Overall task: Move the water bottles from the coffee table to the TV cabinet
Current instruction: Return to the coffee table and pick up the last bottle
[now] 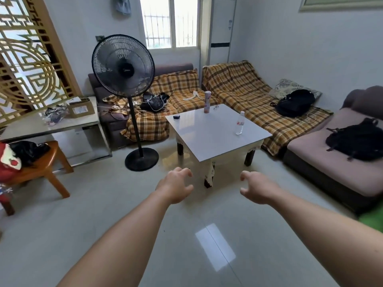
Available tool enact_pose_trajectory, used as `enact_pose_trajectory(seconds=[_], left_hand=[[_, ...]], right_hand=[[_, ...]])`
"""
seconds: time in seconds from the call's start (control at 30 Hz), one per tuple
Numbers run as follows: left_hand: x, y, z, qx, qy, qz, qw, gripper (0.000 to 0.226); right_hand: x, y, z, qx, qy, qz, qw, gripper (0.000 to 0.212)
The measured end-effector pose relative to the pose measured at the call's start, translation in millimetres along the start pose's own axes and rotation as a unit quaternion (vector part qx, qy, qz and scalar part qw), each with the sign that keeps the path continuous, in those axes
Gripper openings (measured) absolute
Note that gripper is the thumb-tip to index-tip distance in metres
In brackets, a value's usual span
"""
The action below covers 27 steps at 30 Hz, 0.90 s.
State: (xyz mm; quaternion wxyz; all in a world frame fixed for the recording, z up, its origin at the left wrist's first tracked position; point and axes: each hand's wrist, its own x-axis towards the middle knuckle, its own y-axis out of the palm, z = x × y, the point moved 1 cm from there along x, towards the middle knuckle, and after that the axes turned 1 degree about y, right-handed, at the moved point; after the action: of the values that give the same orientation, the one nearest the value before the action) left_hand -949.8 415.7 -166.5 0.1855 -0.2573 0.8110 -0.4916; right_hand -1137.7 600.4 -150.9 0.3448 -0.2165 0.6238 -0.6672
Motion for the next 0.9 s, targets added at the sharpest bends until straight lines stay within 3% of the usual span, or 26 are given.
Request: enact_pose_trajectory(seconds=[0.4, 0.73, 0.9], left_hand=[[145, 29, -32, 0.016, 0.099, 0.063, 0.993, 0.038], [298, 31, -47, 0.043, 0.054, 0.072, 0.995, 0.037], [374, 37, -72, 0.003, 0.041, 0.066, 0.997, 0.036]], right_hand=[[114, -18, -18, 0.002, 0.070, -0.024, 0.997, 0.042], [266, -15, -82, 0.058, 0.061, -0.005, 0.996, 0.042], [333, -28, -117, 0.063, 0.057, 0.024, 0.996, 0.045]])
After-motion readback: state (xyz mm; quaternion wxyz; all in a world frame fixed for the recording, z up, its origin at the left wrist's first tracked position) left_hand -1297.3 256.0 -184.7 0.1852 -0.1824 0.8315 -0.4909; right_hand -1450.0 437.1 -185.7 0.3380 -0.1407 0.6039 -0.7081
